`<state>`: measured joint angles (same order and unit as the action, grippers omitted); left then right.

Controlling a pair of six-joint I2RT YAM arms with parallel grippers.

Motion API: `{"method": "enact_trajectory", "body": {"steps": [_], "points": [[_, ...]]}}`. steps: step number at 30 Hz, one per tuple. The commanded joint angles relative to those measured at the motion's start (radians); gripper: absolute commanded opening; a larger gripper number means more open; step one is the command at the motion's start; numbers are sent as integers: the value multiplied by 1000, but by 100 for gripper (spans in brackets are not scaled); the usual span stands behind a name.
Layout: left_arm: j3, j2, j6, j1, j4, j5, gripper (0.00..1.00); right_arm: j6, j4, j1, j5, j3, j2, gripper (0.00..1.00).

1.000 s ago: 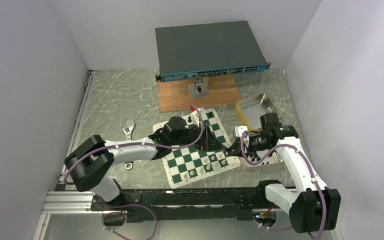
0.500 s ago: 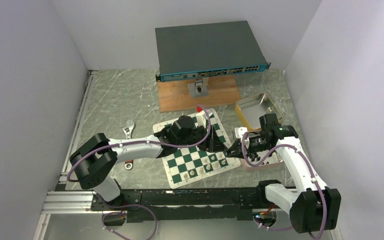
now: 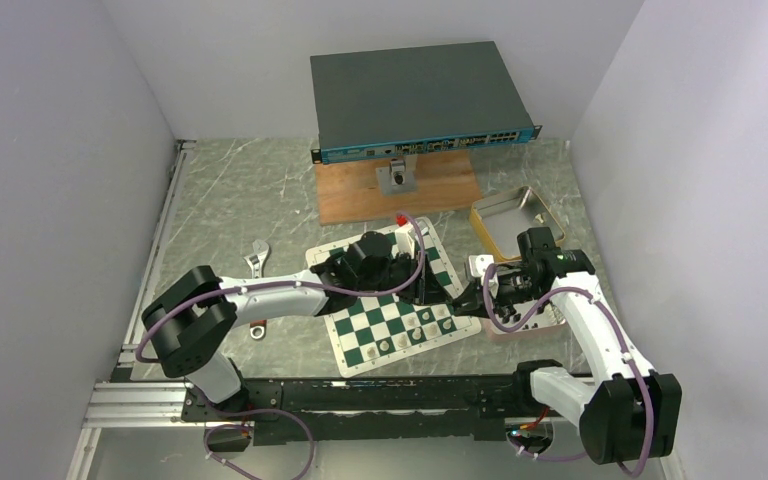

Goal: Set up the chess pieces on the board

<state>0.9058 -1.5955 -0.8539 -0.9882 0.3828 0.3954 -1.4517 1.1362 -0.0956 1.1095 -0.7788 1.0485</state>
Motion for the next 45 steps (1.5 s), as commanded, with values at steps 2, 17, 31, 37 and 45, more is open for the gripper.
{"method": "enact_trajectory", "body": {"steps": [2, 17, 31, 37, 45], "points": [[42, -9, 16, -8, 38, 9, 36, -37, 13, -9, 51, -25, 3, 4], [27, 3, 14, -16, 74, 31, 0, 27, -33, -12, 40, -22, -8, 7], [-3, 182, 254, -15, -256, -338, 0, 248, -93, -4, -40, -57, -42, 80], [4, 242, 385, -13, -380, -551, 0, 366, -150, 15, -89, -66, -36, 81], [30, 256, 532, -3, -503, -776, 0, 447, -207, 41, -126, -61, -35, 80]]}}
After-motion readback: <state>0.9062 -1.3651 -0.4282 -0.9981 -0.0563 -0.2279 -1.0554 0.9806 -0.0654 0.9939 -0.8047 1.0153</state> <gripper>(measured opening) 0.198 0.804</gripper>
